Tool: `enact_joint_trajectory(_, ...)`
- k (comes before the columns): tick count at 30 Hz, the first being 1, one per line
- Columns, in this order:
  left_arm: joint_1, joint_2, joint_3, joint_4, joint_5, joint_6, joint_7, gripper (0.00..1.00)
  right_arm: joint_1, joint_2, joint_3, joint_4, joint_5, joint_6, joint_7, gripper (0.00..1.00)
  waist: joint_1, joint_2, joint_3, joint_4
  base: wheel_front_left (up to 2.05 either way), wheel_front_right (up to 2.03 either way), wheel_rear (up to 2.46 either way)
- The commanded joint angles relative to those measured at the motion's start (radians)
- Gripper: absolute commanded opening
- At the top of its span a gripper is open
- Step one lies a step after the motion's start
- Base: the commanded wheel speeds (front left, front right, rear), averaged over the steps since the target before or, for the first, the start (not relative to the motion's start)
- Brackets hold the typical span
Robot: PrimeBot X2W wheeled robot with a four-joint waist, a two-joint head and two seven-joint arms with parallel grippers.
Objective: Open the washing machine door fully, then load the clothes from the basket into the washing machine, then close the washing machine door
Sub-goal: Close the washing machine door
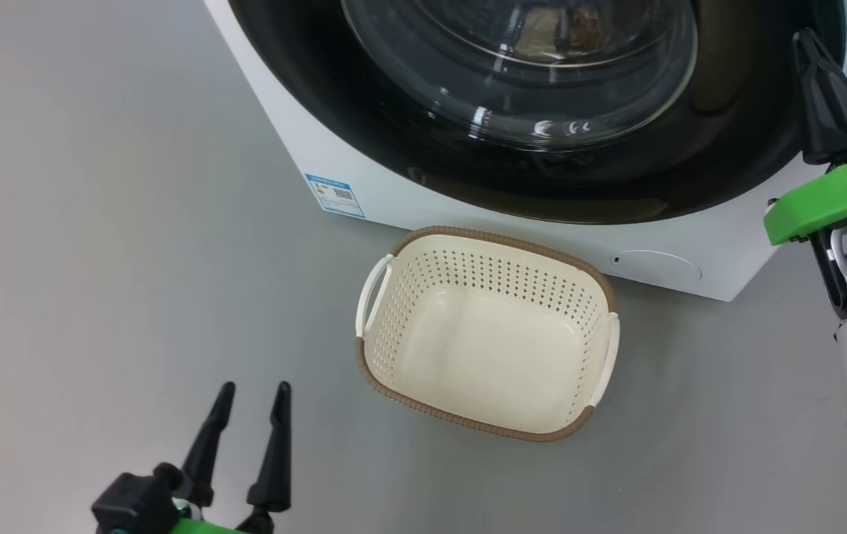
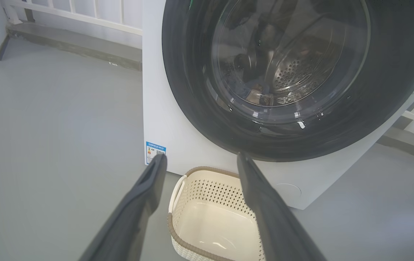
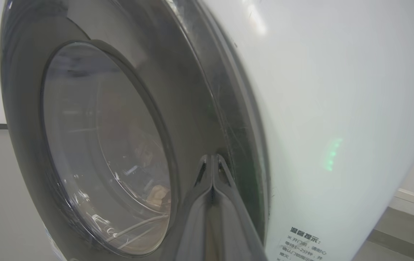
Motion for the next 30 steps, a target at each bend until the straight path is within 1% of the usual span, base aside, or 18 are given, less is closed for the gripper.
enact_joint_trajectory(1,-0.021,0.009,0.020,-0.028,-0.010,-0.002,-0.006,1.00,-0.040,-0.010,-0.014,-0.006,-0.019,-0.002,-0.004,0.00,0.0000,0.0000,0.000,0.008,0.00,0.00,0.00)
enact_joint_trajectory(4,-0.028,0.009,0.001,-0.029,-0.018,-0.002,-0.006,1.00,-0.057,-0.018,-0.040,0.024,-0.037,-0.002,-0.004,0.00,0.0000,0.0000,-0.003,0.017,0.00,0.00,0.00)
enact_joint_trajectory(8,-0.029,0.009,-0.009,-0.032,-0.021,-0.002,-0.006,1.00,-0.059,-0.010,-0.060,0.035,-0.054,-0.002,-0.004,0.00,0.0000,0.0000,-0.016,0.022,0.00,0.00,0.00)
enact_joint_trajectory(11,-0.023,0.009,-0.004,-0.032,-0.021,-0.002,-0.006,1.00,-0.044,0.001,-0.052,0.028,-0.054,-0.002,-0.004,0.00,0.0000,0.0000,-0.033,0.017,0.00,0.00,0.00)
enact_joint_trajectory(14,-0.014,0.009,0.007,-0.036,-0.020,-0.002,-0.006,1.00,-0.019,0.020,-0.028,-0.007,-0.032,-0.002,-0.004,0.00,0.0000,0.0000,-0.050,0.003,0.00,0.00,0.00)
enact_joint_trajectory(15,-0.013,0.009,0.010,-0.038,-0.021,-0.002,-0.006,1.00,-0.006,0.028,-0.022,-0.026,-0.021,-0.002,-0.004,0.05,0.0000,0.0000,-0.057,-0.003,0.00,0.00,0.00)
enact_joint_trajectory(16,-0.011,0.009,0.014,-0.040,-0.020,-0.002,-0.006,1.00,0.011,0.036,-0.016,-0.045,-0.011,-0.002,-0.004,0.23,0.0000,0.0000,-0.065,-0.010,0.00,0.00,0.00)
enact_joint_trajectory(18,-0.007,0.009,0.025,-0.045,-0.022,-0.002,-0.006,1.00,0.049,0.052,0.007,-0.088,0.010,-0.002,-0.004,0.37,0.0000,0.0000,-0.081,-0.027,0.00,0.00,0.00)
enact_joint_trajectory(19,-0.005,0.009,0.030,-0.047,-0.020,-0.002,-0.006,1.00,0.070,0.060,0.013,-0.110,0.021,-0.002,-0.004,0.49,0.0000,0.0000,-0.090,-0.037,0.00,0.00,0.00)
enact_joint_trajectory(20,-0.002,0.009,0.033,-0.048,-0.017,-0.002,-0.006,1.00,0.092,0.067,0.019,-0.132,0.031,-0.002,-0.004,0.83,0.0000,0.0000,-0.099,-0.049,0.00,0.00,0.00)
enact_joint_trajectory(21,-0.001,0.009,0.038,-0.049,-0.015,-0.002,-0.006,1.00,0.114,0.074,0.026,-0.155,0.041,-0.002,-0.004,1.00,0.0000,0.0000,-0.109,-0.061,0.00,0.00,0.00)
enact_joint_trajectory(26,0.007,0.009,0.071,-0.062,0.005,-0.002,-0.006,1.00,0.231,0.093,0.062,-0.265,0.077,-0.002,-0.004,1.00,0.0000,0.0000,-0.153,-0.125,0.00,0.00,0.00)
enact_joint_trajectory(30,0.016,0.009,0.093,-0.072,0.015,0.000,-0.006,1.00,0.339,0.105,0.073,-0.346,0.087,-0.002,-0.004,1.00,0.0000,0.0000,-0.183,-0.176,0.00,0.00,0.00)
